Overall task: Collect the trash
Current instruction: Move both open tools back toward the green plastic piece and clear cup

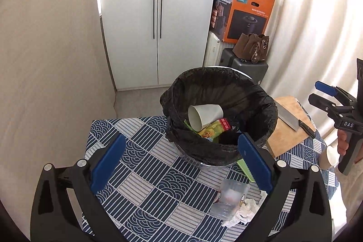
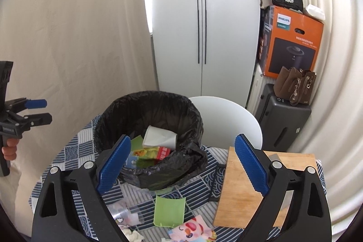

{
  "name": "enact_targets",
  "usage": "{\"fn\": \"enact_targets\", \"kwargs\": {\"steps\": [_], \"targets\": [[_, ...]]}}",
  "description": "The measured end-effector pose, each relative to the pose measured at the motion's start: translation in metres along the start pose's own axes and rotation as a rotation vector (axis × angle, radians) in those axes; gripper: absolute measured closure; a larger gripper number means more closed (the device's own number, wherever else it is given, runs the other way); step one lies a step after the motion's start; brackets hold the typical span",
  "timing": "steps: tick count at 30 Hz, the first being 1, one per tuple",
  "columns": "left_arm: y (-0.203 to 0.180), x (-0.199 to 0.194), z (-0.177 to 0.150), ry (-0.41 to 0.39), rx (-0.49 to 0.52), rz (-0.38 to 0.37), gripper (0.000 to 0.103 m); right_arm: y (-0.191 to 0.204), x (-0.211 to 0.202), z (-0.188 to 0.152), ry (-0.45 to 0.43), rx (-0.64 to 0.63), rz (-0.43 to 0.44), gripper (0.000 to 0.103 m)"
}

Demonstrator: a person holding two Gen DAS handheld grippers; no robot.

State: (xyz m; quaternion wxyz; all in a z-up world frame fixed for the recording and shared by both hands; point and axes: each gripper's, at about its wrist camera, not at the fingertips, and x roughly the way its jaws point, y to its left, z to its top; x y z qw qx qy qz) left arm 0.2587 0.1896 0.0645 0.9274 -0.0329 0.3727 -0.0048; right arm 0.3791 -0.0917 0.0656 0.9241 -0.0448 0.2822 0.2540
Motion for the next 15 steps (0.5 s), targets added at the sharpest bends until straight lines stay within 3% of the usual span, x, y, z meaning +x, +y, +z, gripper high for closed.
{"fn": "enact_targets", "kwargs": {"steps": [15], "targets": [[-0.003, 0.009, -0.049, 0.087, -0.04, -0.017, 0.006, 0.004, 0.001, -0.052, 0.125, -0.024, -0.006, 0.014]]}}
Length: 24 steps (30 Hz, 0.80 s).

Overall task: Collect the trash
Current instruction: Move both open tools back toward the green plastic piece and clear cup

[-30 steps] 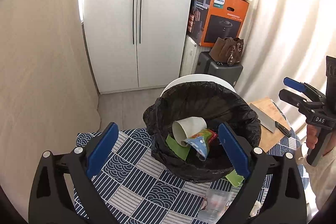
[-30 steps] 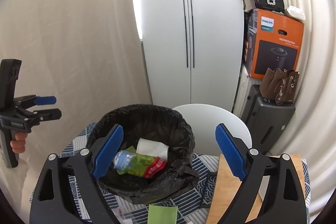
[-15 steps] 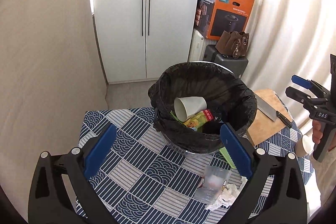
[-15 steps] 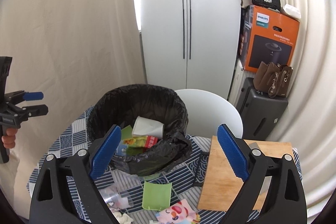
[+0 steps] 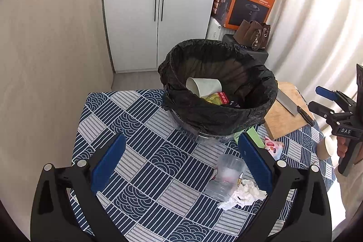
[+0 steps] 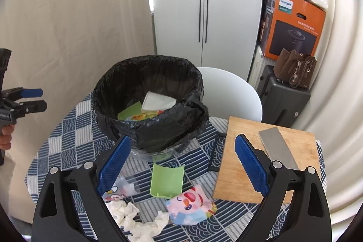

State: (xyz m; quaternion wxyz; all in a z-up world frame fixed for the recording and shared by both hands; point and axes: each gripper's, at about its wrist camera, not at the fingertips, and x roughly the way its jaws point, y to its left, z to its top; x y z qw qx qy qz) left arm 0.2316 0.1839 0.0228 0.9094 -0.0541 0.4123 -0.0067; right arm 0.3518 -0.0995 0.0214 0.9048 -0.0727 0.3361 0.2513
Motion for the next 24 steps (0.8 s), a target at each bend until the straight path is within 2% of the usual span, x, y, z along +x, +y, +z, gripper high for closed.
{"fn": "enact_targets", "kwargs": {"steps": [13, 16, 24], "targets": [[-0.002, 0.036, -0.055, 0.143, 0.028, -0.039, 0.006, -0.001, 0.039, -0.047, 0.154, 0.015, 0.01, 0.014], [-0.006, 0.04, -0.065, 0.153, 0.045, -0.026, 0.006, -0.001, 0.049, -0.055, 0.186, 0.009, 0.005, 0.014], [-0.013, 0.053, -0.078, 0.193, 0.062, -0.091, 0.006, -0.004, 0.078, -0.072, 0.263, 0.011, 0.011, 0.014]]}}
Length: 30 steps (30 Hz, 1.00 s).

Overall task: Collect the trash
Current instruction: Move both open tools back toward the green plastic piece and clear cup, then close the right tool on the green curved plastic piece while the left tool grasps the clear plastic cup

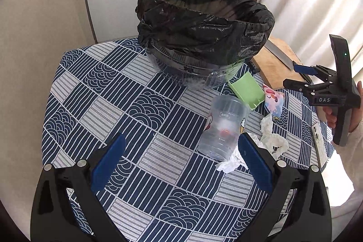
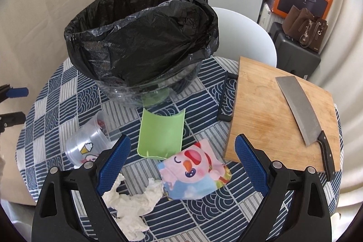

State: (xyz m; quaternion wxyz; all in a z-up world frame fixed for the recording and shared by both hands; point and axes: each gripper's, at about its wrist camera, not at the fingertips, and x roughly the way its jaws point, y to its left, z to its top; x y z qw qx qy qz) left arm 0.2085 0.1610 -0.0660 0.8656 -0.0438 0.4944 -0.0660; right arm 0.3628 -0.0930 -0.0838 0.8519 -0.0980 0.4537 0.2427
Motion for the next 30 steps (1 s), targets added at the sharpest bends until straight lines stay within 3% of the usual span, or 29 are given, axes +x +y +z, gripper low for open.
{"fn": "enact_targets", "kwargs": {"steps": [8, 18, 30], "targets": [[-0.018, 0.023, -0.001, 0.038, 0.09, -0.026, 0.006, 0.001, 0.032, -0.003, 0.068, -0.002, 0.005, 0.014], [-0.025, 0.062, -0.009, 0.111, 0.124, -0.106, 0.006, 0.007, 0.068, -0.004, 0.137, -0.015, 0.0, 0.014], [-0.031, 0.099, -0.017, 0.191, 0.174, -0.128, 0.008, 0.02, 0.093, -0.003, 0.17, -0.049, 0.02, 0.014]]}}
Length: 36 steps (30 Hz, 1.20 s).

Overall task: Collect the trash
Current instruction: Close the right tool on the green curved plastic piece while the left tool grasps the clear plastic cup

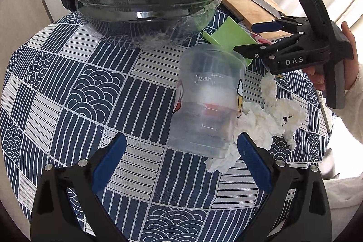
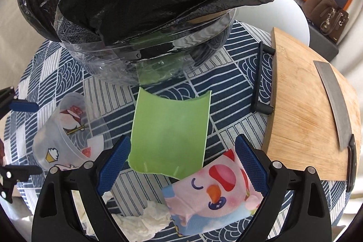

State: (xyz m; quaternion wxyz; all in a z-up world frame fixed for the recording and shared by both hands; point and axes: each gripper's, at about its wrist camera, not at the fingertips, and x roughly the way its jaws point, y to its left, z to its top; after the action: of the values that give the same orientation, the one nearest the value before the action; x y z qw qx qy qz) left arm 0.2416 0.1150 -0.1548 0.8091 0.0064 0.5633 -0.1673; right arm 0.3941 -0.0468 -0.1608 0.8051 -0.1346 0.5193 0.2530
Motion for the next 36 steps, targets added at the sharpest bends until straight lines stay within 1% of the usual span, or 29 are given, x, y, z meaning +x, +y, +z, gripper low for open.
{"fn": "enact_targets", "kwargs": {"steps": [4, 6, 7, 8, 9, 10, 11, 12, 15, 18, 23, 26, 36], "targets": [[0.0, 0.006, 0.001, 0.014, 0.012, -0.017, 0.01, 0.007, 0.006, 0.002, 0.011, -0.013, 0.004, 0.014], [-0.001, 0.01, 0.001, 0.025, 0.018, -0.029, 0.014, 0.013, 0.012, 0.002, 0.025, -0.026, -0.01, 0.015], [-0.001, 0.013, 0.001, 0.034, 0.015, -0.047, 0.015, 0.015, 0.013, 0.002, 0.031, -0.03, -0.005, 0.015], [-0.001, 0.016, 0.0, 0.04, 0.011, -0.064, 0.019, 0.016, 0.015, 0.002, 0.036, -0.03, 0.005, 0.015], [-0.001, 0.018, 0.001, 0.042, 0.007, -0.071, 0.023, 0.016, 0.016, 0.002, 0.04, -0.026, 0.012, 0.017], [0.0, 0.02, 0.001, 0.046, 0.003, -0.082, 0.025, 0.016, 0.018, 0.002, 0.045, -0.02, 0.013, 0.02], [0.001, 0.022, 0.001, 0.051, 0.0, -0.095, 0.031, 0.015, 0.02, 0.002, 0.06, -0.01, 0.008, 0.039], [0.001, 0.023, 0.001, 0.053, -0.001, -0.096, 0.038, 0.014, 0.023, 0.001, 0.077, 0.001, 0.018, 0.038], [-0.002, 0.023, 0.005, 0.037, -0.007, -0.104, 0.038, 0.011, 0.021, 0.0, 0.086, 0.018, 0.028, 0.039], [0.002, 0.017, 0.007, 0.027, -0.017, -0.115, 0.038, 0.009, 0.013, -0.002, 0.069, 0.017, 0.019, 0.039], [0.001, 0.002, 0.006, 0.016, -0.005, -0.082, 0.039, 0.001, -0.003, -0.005, 0.041, 0.026, 0.013, 0.039], [0.0, -0.011, 0.004, 0.015, -0.002, -0.05, 0.039, -0.002, -0.014, -0.008, 0.022, 0.032, 0.008, 0.039], [0.001, -0.056, -0.008, -0.016, -0.023, 0.038, 0.039, -0.003, -0.049, -0.008, -0.06, 0.028, 0.035, 0.041]]}}
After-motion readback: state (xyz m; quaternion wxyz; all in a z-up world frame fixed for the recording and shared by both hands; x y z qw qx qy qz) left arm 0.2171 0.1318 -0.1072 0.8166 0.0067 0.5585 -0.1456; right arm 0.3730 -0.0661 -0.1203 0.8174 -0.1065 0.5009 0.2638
